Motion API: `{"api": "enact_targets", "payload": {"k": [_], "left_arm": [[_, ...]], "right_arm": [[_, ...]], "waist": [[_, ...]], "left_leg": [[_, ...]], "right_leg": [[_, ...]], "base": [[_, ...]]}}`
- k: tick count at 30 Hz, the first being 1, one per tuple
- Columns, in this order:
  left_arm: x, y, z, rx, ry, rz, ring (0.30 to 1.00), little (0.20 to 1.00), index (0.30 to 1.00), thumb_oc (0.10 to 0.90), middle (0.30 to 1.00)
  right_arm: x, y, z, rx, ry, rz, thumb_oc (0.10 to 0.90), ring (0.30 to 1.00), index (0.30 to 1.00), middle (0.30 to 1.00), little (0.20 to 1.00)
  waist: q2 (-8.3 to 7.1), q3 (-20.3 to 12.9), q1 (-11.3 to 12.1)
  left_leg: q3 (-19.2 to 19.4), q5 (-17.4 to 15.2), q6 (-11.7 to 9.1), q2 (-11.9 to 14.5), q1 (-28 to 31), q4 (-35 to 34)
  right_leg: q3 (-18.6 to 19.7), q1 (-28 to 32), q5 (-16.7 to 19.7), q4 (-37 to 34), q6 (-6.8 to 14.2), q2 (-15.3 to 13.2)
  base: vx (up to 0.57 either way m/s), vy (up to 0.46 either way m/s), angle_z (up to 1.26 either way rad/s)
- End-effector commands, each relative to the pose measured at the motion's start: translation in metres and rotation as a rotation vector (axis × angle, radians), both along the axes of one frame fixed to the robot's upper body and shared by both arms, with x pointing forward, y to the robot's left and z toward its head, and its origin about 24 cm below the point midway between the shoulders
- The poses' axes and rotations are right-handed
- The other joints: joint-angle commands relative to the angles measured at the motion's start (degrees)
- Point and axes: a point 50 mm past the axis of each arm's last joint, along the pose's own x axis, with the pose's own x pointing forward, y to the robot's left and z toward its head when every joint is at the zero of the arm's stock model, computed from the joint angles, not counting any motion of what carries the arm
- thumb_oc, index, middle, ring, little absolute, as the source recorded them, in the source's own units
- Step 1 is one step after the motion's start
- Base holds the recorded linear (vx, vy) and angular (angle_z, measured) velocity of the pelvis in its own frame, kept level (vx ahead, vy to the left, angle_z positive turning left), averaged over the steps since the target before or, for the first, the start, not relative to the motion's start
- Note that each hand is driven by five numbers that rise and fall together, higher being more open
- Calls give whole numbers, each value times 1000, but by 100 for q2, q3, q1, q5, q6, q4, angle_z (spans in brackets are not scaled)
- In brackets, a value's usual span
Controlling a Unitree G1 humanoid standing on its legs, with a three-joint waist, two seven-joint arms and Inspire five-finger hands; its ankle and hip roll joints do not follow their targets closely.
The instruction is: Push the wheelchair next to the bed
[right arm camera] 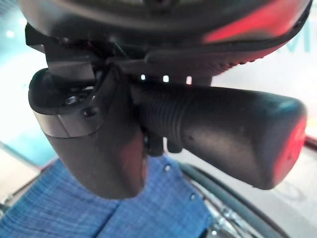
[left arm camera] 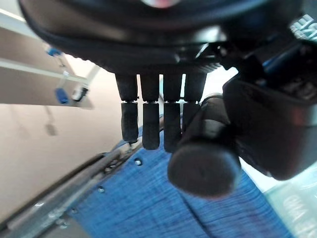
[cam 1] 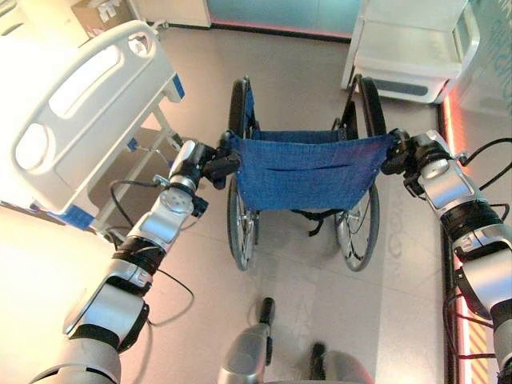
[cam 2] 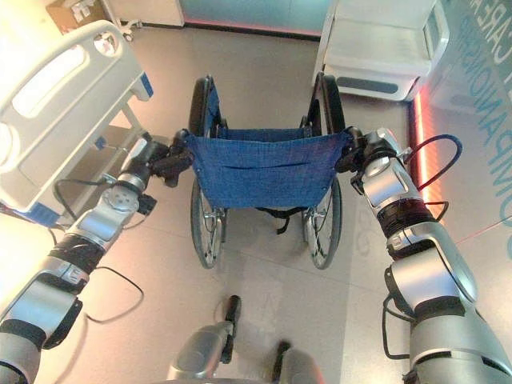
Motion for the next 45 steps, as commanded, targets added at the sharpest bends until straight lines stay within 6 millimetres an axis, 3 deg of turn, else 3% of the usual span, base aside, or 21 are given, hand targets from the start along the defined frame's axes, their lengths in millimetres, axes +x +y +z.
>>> {"api": "enact_targets", "payload": {"k": [1, 7, 9, 13, 16, 17, 18, 19, 21, 24, 27, 29, 32, 34, 35, 36, 37, 38, 39, 42, 45], "left_arm": [[-15, 51, -16, 199, 99, 139, 300, 300, 300, 400, 300], [-12, 52, 0, 251, 87, 124, 300, 300, 300, 400, 300], [-11, 52, 2, 277, 93, 117, 300, 300, 300, 400, 300], [-14, 52, -2, 314, 105, 102, 300, 300, 300, 400, 300], [-16, 48, -15, 318, 116, 88, 300, 300, 300, 400, 300], [-17, 49, -17, 315, 113, 91, 300, 300, 300, 400, 300], [-18, 51, -16, 305, 100, 105, 300, 300, 300, 400, 300], [-18, 52, -16, 303, 97, 108, 300, 300, 300, 400, 300], [-15, 52, -5, 294, 56, 113, 300, 300, 300, 400, 300], [-9, 50, 11, 284, 15, 97, 300, 300, 300, 400, 300], [-6, 47, 17, 275, 0, 86, 300, 300, 300, 400, 300], [-2, 45, 30, 259, -31, 78, 300, 300, 300, 400, 300], [-2, 43, 20, 223, 2, 83, 300, 300, 300, 400, 300], [-4, 42, 11, 223, 32, 81, 300, 300, 300, 400, 300], [-6, 40, 3, 224, 49, 75, 300, 300, 300, 400, 300], [-6, 39, 2, 223, 50, 74, 300, 300, 300, 400, 300], [-6, 36, -2, 219, 47, 70, 300, 300, 300, 400, 300], [-6, 35, -2, 218, 47, 70, 300, 300, 300, 400, 300], [-5, 31, -4, 207, 42, 61, 300, 300, 300, 400, 300], [-4, 24, -8, 199, 37, 50, 300, 300, 300, 400, 300], [-5, 18, -13, 204, 32, 34, 300, 300, 300, 400, 300]], "right_arm": [[-9, 14, -46, -91, 91, 162, 400, 300, 300, 300, 300], [-9, 12, -49, -81, 70, 142, 400, 300, 300, 300, 300], [-8, 10, -50, -79, 63, 139, 400, 300, 300, 300, 300], [-10, 6, -53, -82, 49, 135, 400, 300, 300, 300, 300], [-12, 4, -59, -103, 57, 140, 400, 300, 300, 300, 300], [-12, 6, -58, -109, 54, 145, 400, 300, 300, 300, 300], [-10, 11, -51, -120, 38, 159, 400, 300, 300, 300, 300], [-9, 12, -49, -123, 36, 162, 400, 300, 300, 300, 300], [-6, 14, -37, -144, 6, 164, 400, 300, 300, 300, 300], [-4, 12, -20, -178, -17, 150, 400, 300, 300, 300, 300], [-1, 12, -1, -228, -40, 149, 400, 300, 300, 300, 300], [2, 9, 20, -263, -80, 137, 400, 300, 300, 300, 300], [-1, 6, 16, -278, -72, 157, 400, 300, 300, 300, 300], [-3, 3, 13, -292, -60, 174, 400, 300, 300, 300, 300], [-6, -1, 10, -315, -46, 183, 400, 300, 300, 300, 300], [-6, -3, 10, -319, -45, 183, 400, 300, 300, 300, 300], [-8, -6, 9, -328, -44, 181, 400, 300, 300, 300, 300], [-8, -7, 9, -329, -44, 180, 400, 300, 300, 300, 300], [-10, -9, 7, -343, -40, 169, 400, 300, 300, 300, 300], [-10, -10, 4, -353, -38, 166, 400, 300, 300, 300, 300], [-8, -7, 2, -372, -41, 170, 400, 300, 300, 300, 300]], "waist": [[-341, -403, -76], [-484, -533, 51], [-517, -600, 135], [-559, -726, 137], [-546, -783, -57], [-504, -749, -141], [-371, -602, -338], [-351, -568, -375], [-301, -292, -655], [-368, -138, -897], [-389, -123, -995], [-471, -127, -1022], [-456, -279, -1089], [-484, -381, -1138], [-433, -501, -1223], [-443, -561, -1268], [-462, -667, -1329], [-462, -676, -1337], [-512, -693, -1320], [-607, -653, -1248], [-615, -420, -1010]], "left_leg": [[12, -32, 606, -188, -545, 458], [-53, -209, 761, -424, -546, 596], [-78, -228, 829, -521, -569, 561], [-25, -301, 961, -645, -458, 471], [-96, -404, 1018, -749, -235, 479], [-134, -435, 990, -734, -104, 475], [-247, -510, 952, -676, 214, 381], [-270, -529, 949, -674, 268, 364], [-478, -693, 1018, -807, 480, 300], [-746, -900, 1091, -1041, 567, 357], [-908, -1165, 1109, -1029, 576, 618], [-833, -1373, 1106, -939, 406, 958], [-930, -1495, 824, -444, 798, 1004], [-781, -1334, 613, -79, 1202, 930], [-653, -848, 398, 330, 1593, 859], [-618, -645, 338, 414, 1643, 856], [-468, -141, 191, 664, 1679, 1022], [-459, -92, 173, 695, 1673, 1051], [-437, 172, 143, 757, 1413, 1545], [-486, 234, 230, 562, 972, 2073], [-545, 179, 403, 99, 199, 2066]], "right_leg": [[-641, 880, -37, 145, -15, -154], [-694, 968, 525, 357, 180, -519], [-682, 1059, 940, 563, 214, -647], [-637, 946, 1323, 1004, 254, -601], [-495, 494, 1113, 729, 184, -327], [-512, 200, 1047, 562, 163, -319], [-499, -539, 1083, 461, 142, -340], [-494, -643, 1102, 452, 141, -346], [-297, -1587, 1562, 168, 201, -365], [31, -1979, 2092, -621, 359, -449], [216, -2135, 2151, -506, 341, -421], [170, -2130, 1968, -310, 305, -470], [6, -2094, 1453, 289, 226, -358], [-286, -1973, 1382, 287, 173, -405], [-467, -1755, 1277, 165, 63, -282], [-507, -1720, 1264, 100, 24, -265], [-629, -1601, 1178, -13, -99, -212], [-652, -1582, 1169, -32, -118, -204], [-674, -1359, 1054, -125, -261, -137], [-626, -1082, 968, -217, -376, -91], [-409, -584, 819, -263, -396, 63]], "base": [[327, 167, -18], [265, 184, -17], [186, 160, -14], [198, 128, -17], [331, 55, 3], [274, -26, 17], [247, -34, 7], [246, -63, -2], [226, -109, 26], [338, -193, 94], [340, -275, 88], [279, -349, 50], [416, -328, 34], [461, -297, 36], [453, -280, 52], [518, -331, 68], [272, -189, 51], [389, -293, 31], [286, -232, 29], [365, -224, 20], [365, -74, 22]]}}
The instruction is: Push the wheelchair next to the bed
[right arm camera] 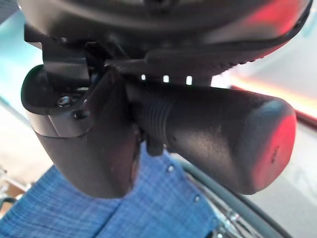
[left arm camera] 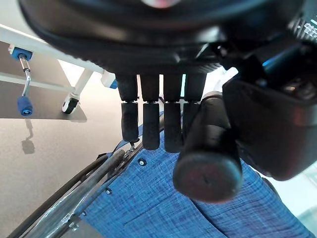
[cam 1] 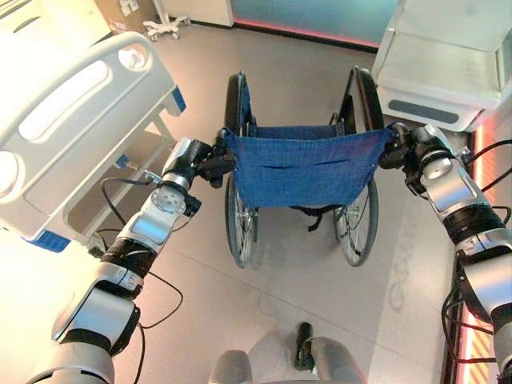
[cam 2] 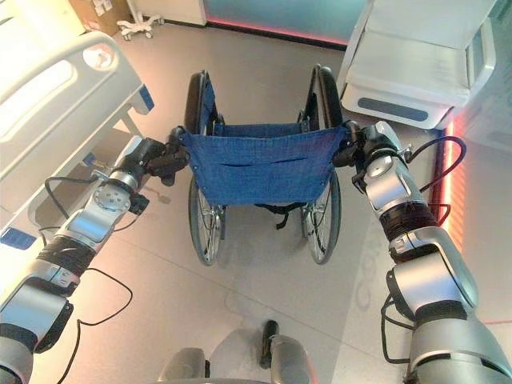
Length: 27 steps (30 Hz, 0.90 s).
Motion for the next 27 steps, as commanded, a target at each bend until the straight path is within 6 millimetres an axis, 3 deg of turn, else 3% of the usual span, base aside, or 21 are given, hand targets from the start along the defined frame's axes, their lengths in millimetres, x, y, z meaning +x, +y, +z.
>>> {"api": "enact_targets", "payload": {"k": [1, 2, 4, 5, 6, 8, 10, 11, 12, 13, 14, 15, 19, 22, 24, 27], "left_arm": [[-4, 18, -14, 124, 26, 59, 300, 300, 300, 400, 300], [-4, 18, -14, 123, 24, 60, 300, 300, 300, 400, 300], [-4, 20, -10, 117, 10, 66, 300, 300, 300, 400, 300], [-5, 20, -10, 117, 10, 66, 300, 300, 300, 400, 300], [-7, 24, -8, 122, 4, 70, 300, 300, 300, 400, 300], [-8, 29, -4, 128, -3, 78, 300, 300, 300, 400, 300], [-9, 36, 2, 142, -18, 91, 300, 300, 300, 400, 300], [-7, 40, 7, 149, -13, 92, 300, 300, 300, 400, 300], [-7, 40, 7, 150, -13, 92, 300, 300, 300, 400, 300], [-6, 41, 9, 165, 0, 79, 300, 300, 300, 400, 300], [-6, 41, 10, 167, 1, 78, 300, 300, 300, 400, 300], [-8, 44, 10, 183, 10, 83, 300, 300, 300, 400, 300], [-6, 48, 19, 230, 17, 99, 300, 300, 300, 400, 300], [-2, 45, 27, 244, 14, 110, 300, 300, 300, 400, 300], [-1, 45, 29, 248, 15, 113, 300, 300, 300, 400, 300], [-1, 43, 25, 255, 29, 103, 300, 300, 300, 400, 300]], "right_arm": [[-6, -1, 1, -343, -21, 129, 400, 300, 300, 300, 300], [-6, -1, 2, -346, -22, 130, 400, 300, 300, 300, 300], [-3, 8, 5, -370, -43, 137, 400, 300, 300, 300, 300], [-3, 9, 5, -373, -45, 136, 400, 300, 300, 300, 300], [-3, 10, 8, -379, -55, 134, 400, 300, 300, 300, 300], [-2, 11, 13, -376, -63, 135, 400, 300, 300, 300, 300], [-1, 10, 21, -380, -71, 139, 400, 300, 300, 300, 300], [-1, 5, 20, -346, -68, 128, 400, 300, 300, 300, 300], [-1, 5, 20, -346, -68, 127, 400, 300, 300, 300, 300], [-2, 0, 12, -296, -49, 115, 400, 300, 300, 300, 300], [-2, 0, 11, -294, -47, 115, 400, 300, 300, 300, 300], [-3, 1, 3, -279, -27, 125, 400, 300, 300, 300, 300], [-2, 1, -3, -255, -22, 134, 400, 300, 300, 300, 300], [1, 1, -1, -257, -26, 128, 400, 300, 300, 300, 300], [2, -1, -1, -262, -38, 118, 400, 300, 300, 300, 300], [-1, -7, -8, -267, -39, 116, 400, 300, 300, 300, 300]], "waist": [[-165, 8, 11], [-153, 48, 34], [61, 214, 228], [81, 242, 255], [212, 262, 426], [238, 256, 550], [250, 177, 653], [180, 16, 701], [171, 12, 700], [65, -58, 755], [55, -57, 759], [-2, -112, 832], [-87, -193, 935], [-138, -291, 1015], [-143, -346, 1072], [-135, -513, 1068]], "left_leg": [[156, 970, 300, -332, -580, -482], [161, 931, 307, -344, -627, -453], [277, 1317, 147, -389, -1044, -1280], [286, 1377, 122, -395, -1058, -1388], [262, 1715, 5, -421, -1351, -2070], [322, 1826, -24, -494, -1447, -2559], [488, 1731, 63, -547, -1494, -2709], [517, 1324, 288, -612, -1446, -2431], [518, 1305, 292, -619, -1460, -2406], [553, 889, 398, -643, -1537, -1894], [560, 859, 406, -645, -1536, -1855], [569, 701, 512, -665, -1396, -1734], [538, 622, 594, -747, -1291, -1654], [541, 537, 655, -832, -1305, -1629], [545, 551, 706, -882, -1287, -1709], [589, 497, 870, -1010, -1114, -1905]], "right_leg": [[-27, 491, 244, -479, 225, -171], [-15, 522, 215, -462, 225, -159], [72, 893, -11, -510, 220, 137], [97, 956, -48, -510, 219, 169], [299, 1264, -200, -579, 233, 368], [482, 1483, -352, -605, 256, 424], [583, 1658, -565, -580, 284, 390], [487, 1641, -674, -451, 362, 217], [483, 1636, -688, -441, 365, 210], [252, 1703, -690, -307, 450, -20], [242, 1709, -694, -297, 458, -35], [44, 1677, -579, -101, 585, -255], [-72, 1787, -271, -55, 774, -503], [-105, 1871, 258, 63, 874, -775], [-113, 1952, 488, 218, 887, -833], [-63, 1780, 1031, 1133, 961, -779]], "base": [[364, -42, 32], [378, 15, 4], [422, 59, -39], [536, 104, -55], [573, 136, -49], [514, 158, -64], [445, 209, -84], [315, 155, -75], [605, 237, -99], [362, 117, -70], [615, 223, -37], [340, 143, 5], [378, 161, -41], [247, 172, -3], [231, 169, -27], [326, 198, -13]]}}
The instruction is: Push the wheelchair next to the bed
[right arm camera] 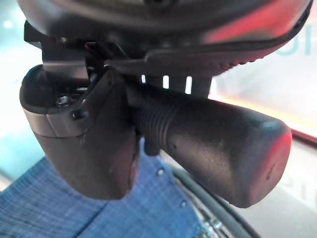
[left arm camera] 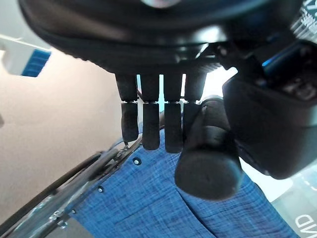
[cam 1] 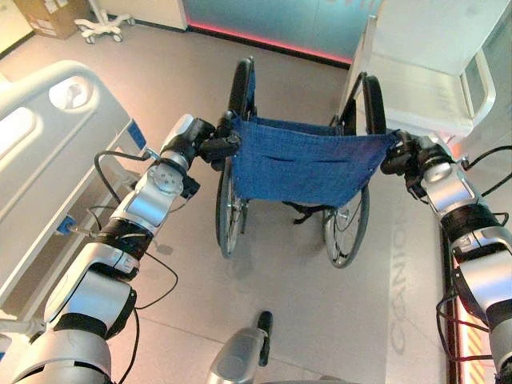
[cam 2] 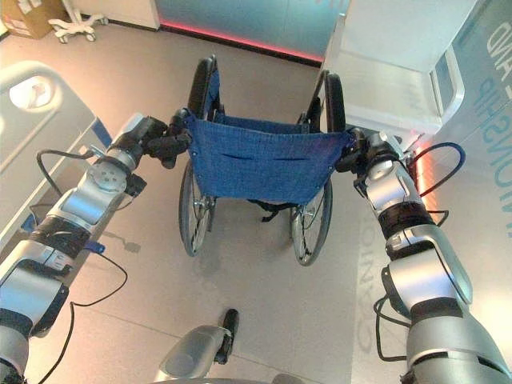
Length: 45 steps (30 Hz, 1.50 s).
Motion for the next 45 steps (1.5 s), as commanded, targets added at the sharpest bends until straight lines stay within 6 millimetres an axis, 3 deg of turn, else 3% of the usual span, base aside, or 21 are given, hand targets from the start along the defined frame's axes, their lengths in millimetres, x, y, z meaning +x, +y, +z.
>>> {"api": "enact_targets", "payload": {"k": [1, 3, 4, 7, 10, 12, 14, 17, 19, 21, 22, 24, 27, 28, 32, 34, 35, 36, 40, 44, 45], "left_arm": [[-18, 47, -32, 161, 75, 150, 300, 300, 300, 400, 300], [-19, 45, -39, 158, 83, 148, 300, 300, 300, 400, 300], [-19, 42, -46, 160, 92, 137, 300, 300, 300, 400, 300], [-19, 37, -48, 170, 86, 118, 300, 300, 300, 400, 300], [-15, 34, -37, 150, 47, 107, 300, 300, 300, 400, 300], [-12, 33, -30, 140, 22, 106, 300, 300, 300, 400, 300], [-9, 34, -17, 128, -2, 114, 300, 300, 300, 400, 300], [-6, 34, -12, 77, -3, 116, 300, 300, 300, 400, 300], [-8, 36, -20, 49, 34, 126, 300, 300, 300, 400, 300], [-13, 38, -37, 40, 96, 128, 300, 300, 300, 400, 300], [-14, 38, -40, 40, 104, 126, 300, 300, 300, 400, 300], [-19, 38, -55, 43, 126, 121, 300, 300, 300, 400, 300], [-22, 39, -62, 46, 132, 126, 300, 300, 300, 400, 300], [-23, 39, -63, 46, 132, 126, 300, 300, 300, 400, 300], [-28, 37, -75, 30, 145, 106, 300, 300, 300, 400, 300], [-29, 33, -80, 36, 153, 90, 300, 300, 300, 400, 300], [-30, 31, -82, 43, 156, 84, 300, 300, 300, 400, 300], [-31, 28, -86, 52, 163, 76, 300, 300, 300, 400, 300], [-33, 22, -89, 48, 154, 55, 300, 300, 300, 400, 300], [-37, 28, -87, 37, 143, 51, 300, 300, 300, 400, 300], [-38, 29, -87, 37, 143, 51, 300, 300, 300, 400, 300]], "right_arm": [[-9, -1, -16, -320, -33, 178, 400, 300, 300, 300, 300], [-10, -2, -20, -341, -21, 187, 400, 300, 300, 300, 300], [-10, 0, -23, -341, -14, 191, 400, 300, 300, 300, 300], [-7, 9, -16, -346, -31, 185, 400, 300, 300, 300, 300], [-4, 12, 3, -370, -62, 170, 400, 300, 300, 300, 300], [-2, 11, 20, -390, -81, 164, 400, 300, 300, 300, 300], [2, 13, 45, -420, -127, 160, 400, 300, 300, 300, 300], [5, 16, 60, -436, -169, 165, 400, 300, 300, 300, 300], [4, 19, 61, -443, -176, 188, 400, 300, 300, 300, 300], [3, 20, 57, -468, -172, 225, 400, 300, 300, 300, 300], [3, 20, 58, -480, -174, 233, 400, 300, 300, 300, 300], [2, 21, 58, -523, -196, 254, 400, 300, 300, 300, 300], [2, 30, 61, -583, -206, 293, 400, 300, 300, 300, 300], [2, 31, 61, -585, -206, 295, 400, 300, 300, 300, 300], [-2, 29, 56, -594, -218, 328, 400, 300, 300, 300, 300], [-4, 25, 50, -583, -226, 317, 400, 300, 300, 300, 300], [-5, 25, 47, -577, -228, 315, 400, 300, 300, 300, 300], [-3, 29, 42, -574, -225, 319, 400, 300, 300, 300, 300], [-1, 36, 36, -578, -217, 325, 400, 300, 300, 300, 300], [0, 44, 31, -578, -228, 364, 400, 300, 300, 300, 300], [0, 44, 32, -581, -230, 369, 400, 300, 300, 300, 300]], "waist": [[123, -442, 72], [183, -446, -37], [227, -336, -173], [315, -92, -457], [127, 141, -761], [161, 183, -895], [137, 224, -888], [78, 215, -827], [118, 177, -805], [132, 126, -795], [146, 108, -802], [222, 11, -797], [247, -28, -738], [246, -33, -738], [251, -269, -872], [180, -243, -810], [154, -191, -737], [138, -60, -596], [205, 146, -407], [481, 211, -31], [484, 195, 0]], "left_leg": [[-183, -217, -489, 119, 25, -257], [-204, -303, -445, 151, 254, -298], [-267, -409, -415, 165, 525, -274], [-528, -622, -398, 174, 872, -202], [-881, -1024, -434, -104, 1054, 1], [-1164, -1212, -487, -101, 1239, -21], [-1327, -1383, -537, -95, 1061, 195], [-1348, -1518, -616, -10, 779, 561], [-1309, -1499, -772, 317, 941, 573], [-1148, -1285, -996, 803, 1390, 355], [-1105, -1189, -1038, 903, 1463, 297], [-968, -676, -1233, 1245, 1690, 68], [-1078, -173, -1326, 1358, 1583, 94], [-1088, -146, -1332, 1365, 1588, 97], [-827, 723, -1560, 1777, 1934, 312], [-748, 733, -1487, 1640, 1596, 675], [-752, 612, -1419, 1451, 1360, 804], [-708, 371, -1285, 1041, 992, 768], [-348, 304, -1232, 650, 377, 494], [-199, 979, -1381, 461, -256, -551], [-174, 995, -1372, 456, -256, -637]], "right_leg": [[-119, -356, 1700, 943, -200, 96], [-137, -852, 1716, 1268, -245, 157], [-193, -1381, 1564, 1348, -310, 181], [-106, -2547, 1685, 856, -408, 113], [150, -2969, 1974, -1044, -246, -145], [375, -2972, 2173, -1989, -67, -133], [549, -3049, 2141, -1712, -75, -108], [505, -3082, 2009, -1345, -60, -115], [300, -3197, 1765, -703, -118, -98], [-78, -3067, 1640, -563, -182, -182], [-139, -3039, 1598, -545, -206, -173], [-429, -2928, 1380, -423, -311, -141], [-527, -2708, 1133, -452, -496, -4], [-537, -2684, 1117, -464, -512, 8], [-823, -2262, 848, -710, -816, 270], [-876, -1898, 790, -896, -916, 368], [-861, -1723, 789, -981, -918, 402], [-773, -1397, 805, -1146, -886, 481], [-679, -897, 762, -1414, -844, 642], [-449, -322, 448, -1473, -890, 1114], [-420, -262, 404, -1477, -888, 1138]], "base": [[497, 235, 0], [443, 122, 20], [409, -9, 18], [438, -146, -3], [408, -274, 89], [389, -289, 138], [167, -332, 65], [245, -452, 27], [399, -367, 45], [448, -359, 21], [395, -305, 38], [360, -273, 49], [290, -239, 24], [394, -313, 17], [315, -239, 22], [315, -262, 40], [425, -263, 17], [353, -178, 0], [297, -51, -9], [382, 32, -26], [332, 82, -52]]}}
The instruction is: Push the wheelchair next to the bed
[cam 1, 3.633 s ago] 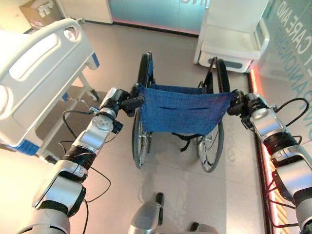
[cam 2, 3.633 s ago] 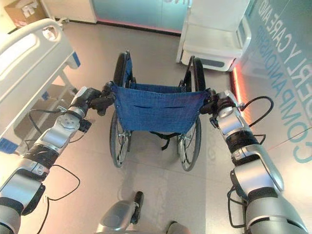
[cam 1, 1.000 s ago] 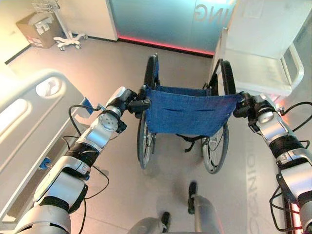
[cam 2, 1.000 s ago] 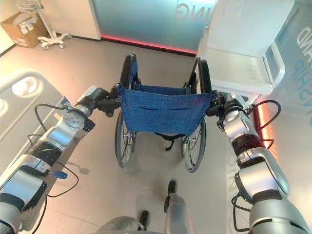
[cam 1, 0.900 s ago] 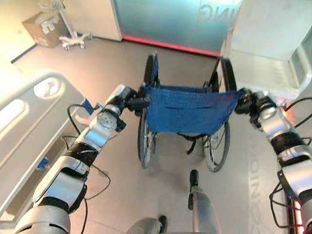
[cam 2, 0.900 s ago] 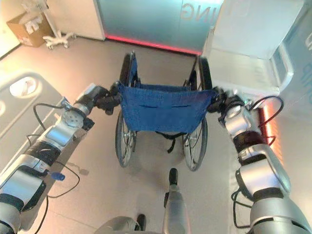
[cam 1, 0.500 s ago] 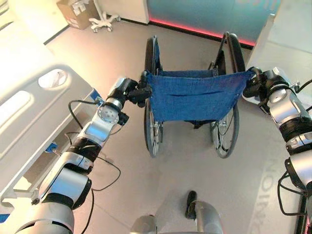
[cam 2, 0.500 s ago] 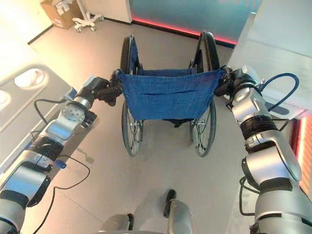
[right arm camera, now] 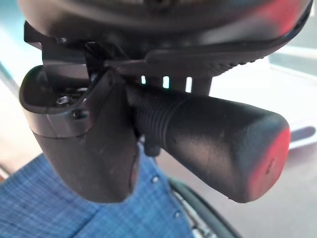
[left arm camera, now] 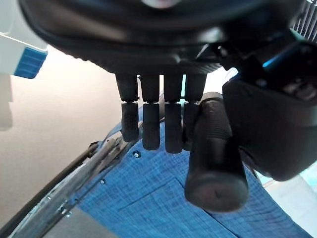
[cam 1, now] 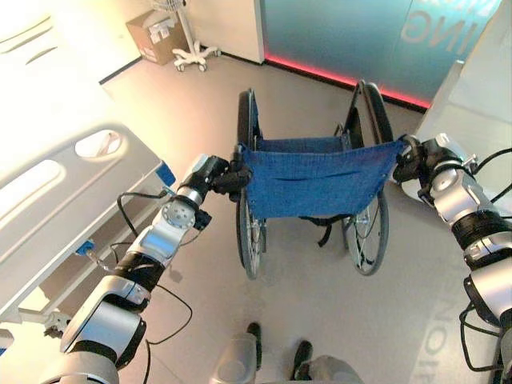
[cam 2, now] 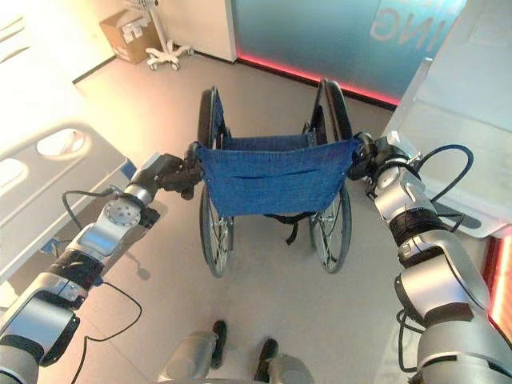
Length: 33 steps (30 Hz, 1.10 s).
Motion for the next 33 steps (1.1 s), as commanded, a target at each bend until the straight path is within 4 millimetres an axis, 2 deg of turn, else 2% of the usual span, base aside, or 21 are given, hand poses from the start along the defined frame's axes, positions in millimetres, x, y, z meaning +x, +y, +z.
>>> {"api": "enact_targets", "payload": {"k": [1, 3, 4, 5, 6, 7, 10, 13, 14, 15, 18, 20, 24, 25, 26, 28, 29, 30, 31, 32, 33], "left_arm": [[-9, 39, -11, 174, 23, 123, 300, 300, 300, 400, 300], [-10, 38, -11, 184, 10, 112, 300, 300, 300, 400, 300], [-9, 39, -7, 182, -3, 115, 300, 300, 300, 400, 300], [-9, 40, -7, 191, 3, 117, 300, 300, 300, 400, 300], [-9, 40, -9, 193, 11, 114, 300, 300, 300, 400, 300], [-9, 41, -9, 190, 12, 113, 300, 300, 300, 400, 300], [-8, 41, -6, 213, 6, 113, 300, 300, 300, 400, 300], [-2, 39, 10, 244, -30, 110, 300, 300, 300, 400, 300], [-2, 39, 10, 244, -30, 111, 300, 300, 300, 400, 300], [0, 40, 18, 257, -46, 113, 300, 300, 300, 400, 300], [0, 41, 19, 278, -46, 110, 300, 300, 300, 400, 300], [-5, 43, 13, 308, -33, 104, 300, 300, 300, 400, 300], [-9, 44, 3, 333, -12, 95, 300, 300, 300, 400, 300], [-10, 43, 1, 341, -7, 92, 300, 300, 300, 400, 300], [-10, 43, -1, 351, -7, 90, 300, 300, 300, 400, 300], [-6, 44, 7, 361, -28, 93, 300, 300, 300, 400, 300], [-6, 44, 8, 362, -30, 93, 300, 300, 300, 400, 300], [-2, 48, 21, 372, -56, 102, 300, 300, 300, 400, 300], [1, 50, 29, 376, -69, 108, 300, 300, 300, 400, 300], [1, 50, 29, 376, -69, 108, 300, 300, 300, 400, 300], [5, 51, 39, 385, -84, 104, 300, 300, 300, 400, 300]], "right_arm": [[13, 64, 51, -346, -252, 412, 400, 300, 300, 300, 300], [13, 63, 54, -363, -253, 421, 400, 300, 300, 300, 300], [13, 63, 55, -361, -257, 422, 400, 300, 300, 300, 300], [12, 60, 48, -309, -256, 413, 400, 300, 300, 300, 300], [11, 60, 43, -301, -237, 421, 400, 300, 300, 300, 300], [9, 64, 36, -315, -224, 431, 400, 300, 300, 300, 300], [5, 62, 27, -292, -225, 438, 400, 300, 300, 300, 300], [8, 61, 35, -279, -259, 422, 400, 300, 300, 300, 300], [8, 61, 35, -279, -259, 422, 400, 300, 300, 300, 300], [10, 62, 41, -288, -270, 422, 400, 300, 300, 300, 300], [11, 60, 42, -281, -275, 415, 400, 300, 300, 300, 300], [9, 53, 35, -270, -256, 403, 400, 300, 300, 300, 300], [4, 47, 21, -268, -215, 400, 400, 300, 300, 300, 300], [4, 47, 18, -273, -203, 404, 400, 300, 300, 300, 300], [5, 49, 16, -284, -196, 413, 400, 300, 300, 300, 300], [6, 53, 20, -294, -216, 415, 400, 300, 300, 300, 300], [6, 54, 21, -295, -218, 415, 400, 300, 300, 300, 300], [7, 60, 28, -304, -241, 420, 400, 300, 300, 300, 300], [8, 63, 31, -314, -248, 428, 400, 300, 300, 300, 300], [8, 63, 32, -314, -248, 428, 400, 300, 300, 300, 300], [8, 66, 37, -325, -255, 433, 400, 300, 300, 300, 300]], "waist": [[-45, -55, 386], [-43, -104, 418], [-66, -175, 429], [-201, -249, 466], [-233, -287, 488], [-282, -306, 464], [-331, -359, 515], [-462, -437, 656], [-464, -437, 655], [-519, -458, 746], [-589, -518, 832], [-646, -609, 872], [-621, -655, 782], [-605, -645, 745], [-507, -574, 642], [-400, -388, 456], [-398, -360, 438], [-421, -209, 287], [-442, -151, 209], [-435, -142, 208], [-469, -94, 109]], "left_leg": [[273, 1088, 372, -300, -257, -237], [513, 985, 453, -258, -308, -154], [769, 738, 610, -201, -266, -162], [695, 411, 785, -358, -275, 43], [622, 361, 773, -394, -348, 140], [622, 180, 875, -380, -241, 264], [520, 130, 918, -394, -41, 197], [375, 169, 943, -489, -182, 169], [374, 170, 943, -491, -183, 167], [351, 197, 966, -517, -217, 104], [338, 194, 1031, -581, -234, 35], [295, 173, 1138, -678, -194, -49], [106, 114, 1217, -768, 26, -125], [37, 94, 1204, -768, 100, -109], [-90, 38, 1150, -652, 250, -66], [-304, -77, 1099, -536, 443, -14], [-322, -109, 1095, -536, 460, 9], [-450, -232, 1041, -478, 513, 43], [-510, -289, 997, -437, 534, 45], [-515, -306, 996, -429, 541, 57], [-666, -383, 930, -349, 576, 47]], "right_leg": [[589, 221, -271, 410, 348, 26], [597, 291, -459, 513, 305, 55], [571, 319, -652, 652, 309, -1], [602, 390, -687, 700, 400, -98], [596, 427, -686, 720, 408, -89], [551, 349, -723, 802, 431, -180], [365, 345, -661, 976, 532, -337], [290, 386, -453, 865, 661, -426], [289, 385, -453, 864, 663, -428], [217, 459, -368, 835, 751, -509], [171, 543, -233, 927, 837, -585], [224, 483, 184, 1445, 960, -662], [406, 188, 508, 1933, 1023, -698], [435, 84, 595, 1863, 1033, -792], [548, -234, 570, 1642, 1017, -911], [790, -853, 667, 1296, 1031, -1129], [804, -879, 662, 1289, 1037, -1152], [1073, -1292, 1088, 834, 1126, -1409], [1214, -1460, 1337, 559, 1198, -1553], [1206, -1441, 1335, 552, 1198, -1544], [1486, -1613, 1578, 131, 1309, -1686]], "base": [[208, 89, -53], [228, 134, -41], [260, 137, -14], [298, 126, -9], [314, 99, -2], [349, 116, -5], [247, 71, -2], [109, 17, 4], [66, 24, 4], [79, 44, -7], [109, 67, -15], [217, 113, 0], [218, 65, 16], [220, -88, 24], [237, -158, 15], [142, -216, -12], [99, -299, 1], [120, -334, 40], [115, -320, 64], [196, -378, 72], [272, -388, 77]]}}
